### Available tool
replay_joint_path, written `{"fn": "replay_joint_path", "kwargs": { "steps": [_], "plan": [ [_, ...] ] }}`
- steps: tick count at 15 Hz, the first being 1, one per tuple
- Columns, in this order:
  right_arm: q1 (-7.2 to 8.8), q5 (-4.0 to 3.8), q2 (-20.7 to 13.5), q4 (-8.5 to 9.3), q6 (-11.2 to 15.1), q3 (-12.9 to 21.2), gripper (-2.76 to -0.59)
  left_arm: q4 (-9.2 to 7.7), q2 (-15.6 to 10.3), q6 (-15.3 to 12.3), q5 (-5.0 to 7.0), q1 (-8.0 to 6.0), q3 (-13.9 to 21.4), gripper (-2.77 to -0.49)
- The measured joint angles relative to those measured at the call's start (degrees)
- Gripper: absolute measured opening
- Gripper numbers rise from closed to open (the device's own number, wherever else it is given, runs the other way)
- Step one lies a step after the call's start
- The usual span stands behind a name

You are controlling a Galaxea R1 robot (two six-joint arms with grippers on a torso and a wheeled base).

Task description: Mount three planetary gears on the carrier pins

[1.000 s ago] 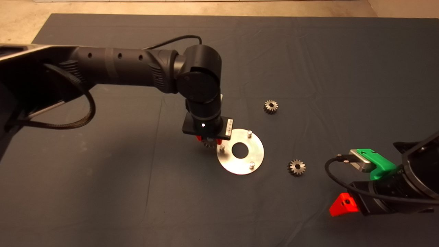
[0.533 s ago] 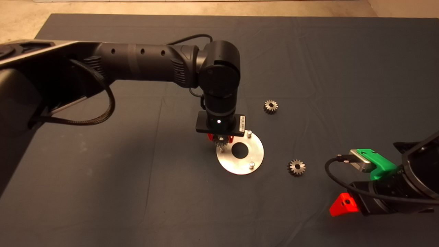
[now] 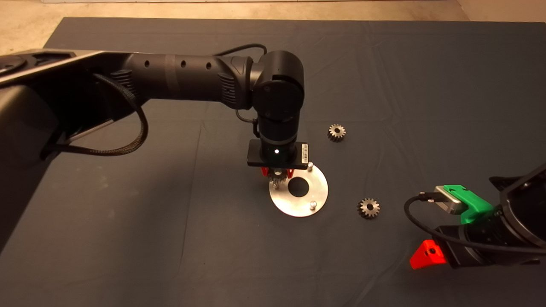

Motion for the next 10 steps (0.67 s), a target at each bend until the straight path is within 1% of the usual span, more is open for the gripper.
{"fn": "replay_joint_path", "kwargs": {
  "steps": [4, 8, 10],
  "plan": [
    [0.0, 0.01, 0.0, 0.0, 0.0, 0.0, -0.6, 0.05, 0.0, -0.3, 0.04, 1.06, 0.0, -2.27],
    [0.0, 0.02, 0.0, 0.0, 0.0, 0.0, -0.6, 0.09, -0.1, -0.4, 0.06, 2.69, 0.0, -2.27],
    [0.0, 0.0, 0.0, 0.0, 0.0, 0.0, -0.6, 0.28, -0.3, -0.4, 0.06, 2.85, 0.0, -2.27]
  ]
}}
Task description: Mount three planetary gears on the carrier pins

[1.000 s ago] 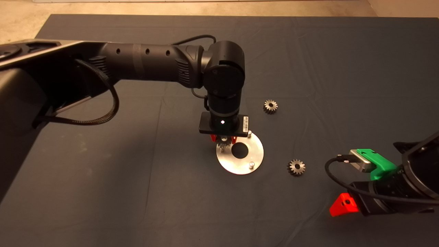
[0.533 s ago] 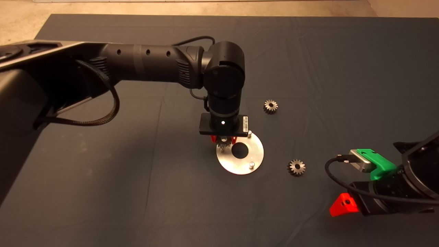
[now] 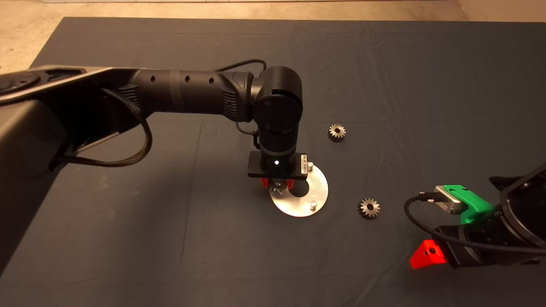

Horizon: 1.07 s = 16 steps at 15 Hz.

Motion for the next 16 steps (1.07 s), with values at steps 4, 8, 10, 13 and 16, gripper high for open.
{"fn": "replay_joint_path", "kwargs": {
  "steps": [4, 8, 10, 13, 16],
  "plan": [
    [0.0, 0.01, 0.0, 0.0, 0.0, 0.0, -0.6, 0.62, -0.1, 0.0, -0.02, 0.17, 0.0, -2.27],
    [0.0, -0.01, 0.0, 0.0, 0.0, 0.0, -0.6, 1.14, -0.5, 0.0, -0.03, 0.95, 0.0, -2.27],
    [0.0, 0.0, 0.0, 0.0, 0.0, 0.0, -0.6, 1.27, -0.5, 0.1, -0.02, 0.94, 0.0, -2.27],
    [0.0, 0.0, 0.0, 0.0, 0.0, 0.0, -0.6, 1.76, -0.5, 0.1, -0.02, 0.95, 0.0, -2.27],
    [0.0, 0.0, 0.0, 0.0, 0.0, 0.0, -0.6, 2.34, -0.6, 0.6, -0.03, 0.94, 0.0, -2.27]
  ]
}}
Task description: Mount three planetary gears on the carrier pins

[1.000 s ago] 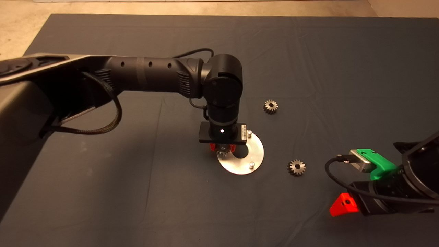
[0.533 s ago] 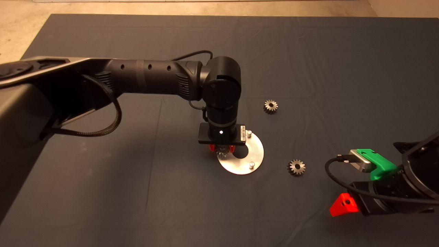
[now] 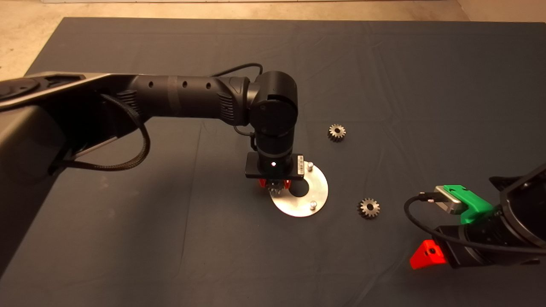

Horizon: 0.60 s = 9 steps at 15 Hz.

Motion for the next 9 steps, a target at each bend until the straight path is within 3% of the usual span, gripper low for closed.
{"fn": "replay_joint_path", "kwargs": {
  "steps": [9],
  "plan": [
    [0.0, 0.0, 0.0, 0.0, 0.0, 0.0, -0.6, 0.66, 0.0, 0.8, 0.01, 0.0, 0.0, -2.27]
  ]
}}
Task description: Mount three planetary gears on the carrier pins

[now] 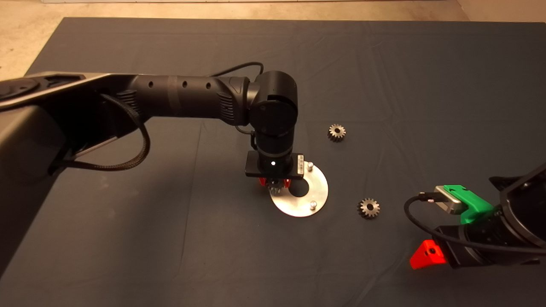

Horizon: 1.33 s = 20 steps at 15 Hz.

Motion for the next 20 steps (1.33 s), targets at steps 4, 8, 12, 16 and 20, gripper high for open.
{"fn": "replay_joint_path", "kwargs": {
  "steps": [4, 8, 12, 16, 20],
  "plan": [
    [0.0, 0.0, 0.0, 0.0, 0.0, 0.0, -0.6, 0.0, 0.0, 0.0, 0.0, 0.0, 0.0, -2.27],
    [0.0, 0.0, 0.0, 0.0, 0.0, 0.0, -0.6, 0.0, 0.0, 0.0, 0.0, 0.0, 0.0, -2.27],
    [-0.04, 0.0, 0.0, 0.0, 0.0, 0.0, -0.6, 0.02, 0.0, 0.0, 0.0, 0.0, 0.0, -2.27],
    [-0.11, 0.0, 0.0, 0.0, 0.0, 0.0, -0.6, 0.0, 0.0, 0.0, 0.0, 0.0, 0.0, -2.27],
    [-0.11, 0.0, 0.0, 0.0, 0.0, 0.0, -0.6, 0.0, 0.0, 0.0, 0.0, 0.0, 0.0, -2.27]
  ]
}}
